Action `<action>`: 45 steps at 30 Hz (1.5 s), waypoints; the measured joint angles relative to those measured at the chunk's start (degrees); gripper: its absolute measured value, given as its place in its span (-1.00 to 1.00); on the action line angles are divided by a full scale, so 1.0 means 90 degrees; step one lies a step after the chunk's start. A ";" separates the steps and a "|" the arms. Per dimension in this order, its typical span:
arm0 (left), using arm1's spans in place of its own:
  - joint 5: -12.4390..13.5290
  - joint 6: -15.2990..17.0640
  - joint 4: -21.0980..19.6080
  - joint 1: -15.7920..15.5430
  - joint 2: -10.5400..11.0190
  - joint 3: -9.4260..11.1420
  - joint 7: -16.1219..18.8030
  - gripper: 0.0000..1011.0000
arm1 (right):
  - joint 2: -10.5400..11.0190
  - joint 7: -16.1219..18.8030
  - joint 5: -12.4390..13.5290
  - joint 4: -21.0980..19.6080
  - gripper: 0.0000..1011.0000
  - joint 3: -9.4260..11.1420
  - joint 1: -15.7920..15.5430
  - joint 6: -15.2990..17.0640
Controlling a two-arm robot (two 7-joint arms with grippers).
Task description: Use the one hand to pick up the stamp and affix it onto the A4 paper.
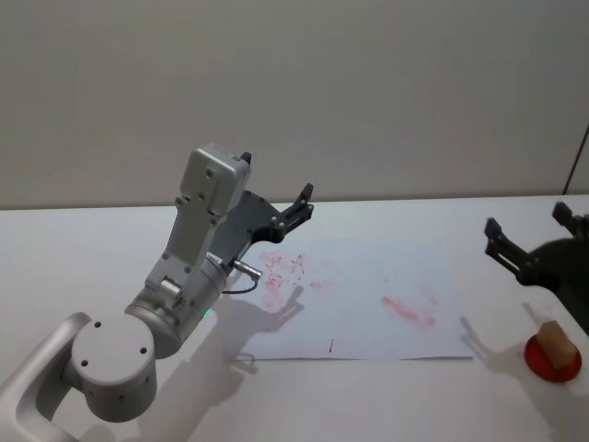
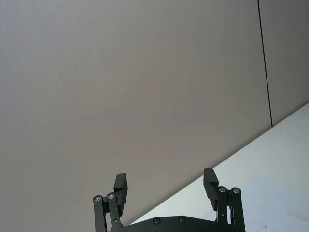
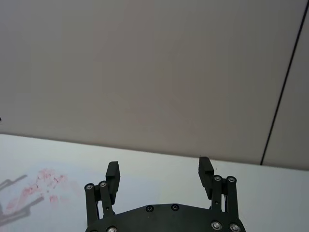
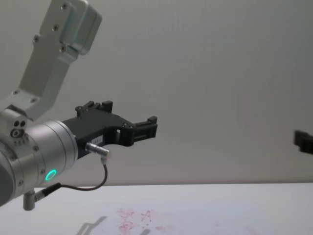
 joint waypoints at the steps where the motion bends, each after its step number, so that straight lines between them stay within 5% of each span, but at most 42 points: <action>1: 0.0000 0.0000 0.0000 0.0000 0.0000 0.0000 0.0000 0.98 | 0.0073 -0.0076 0.0059 -0.0091 0.98 0.0037 -0.0119 0.0070; 11: 0.0000 0.0000 0.0000 0.0000 0.0000 0.0000 0.0000 0.98 | 0.0492 -0.0488 0.0226 -0.0606 0.98 0.0232 -0.0839 0.0562; 23: 0.0000 0.0000 0.0000 0.0000 0.0000 0.0000 0.0000 0.98 | 0.0678 -0.0836 0.0133 -0.0885 0.98 0.0307 -0.1316 0.1232; 45: 0.0000 0.0000 0.0000 0.0000 0.0000 0.0000 0.0000 0.98 | 0.0533 -0.0808 -0.0165 -0.0722 0.98 0.0273 -0.1242 0.2193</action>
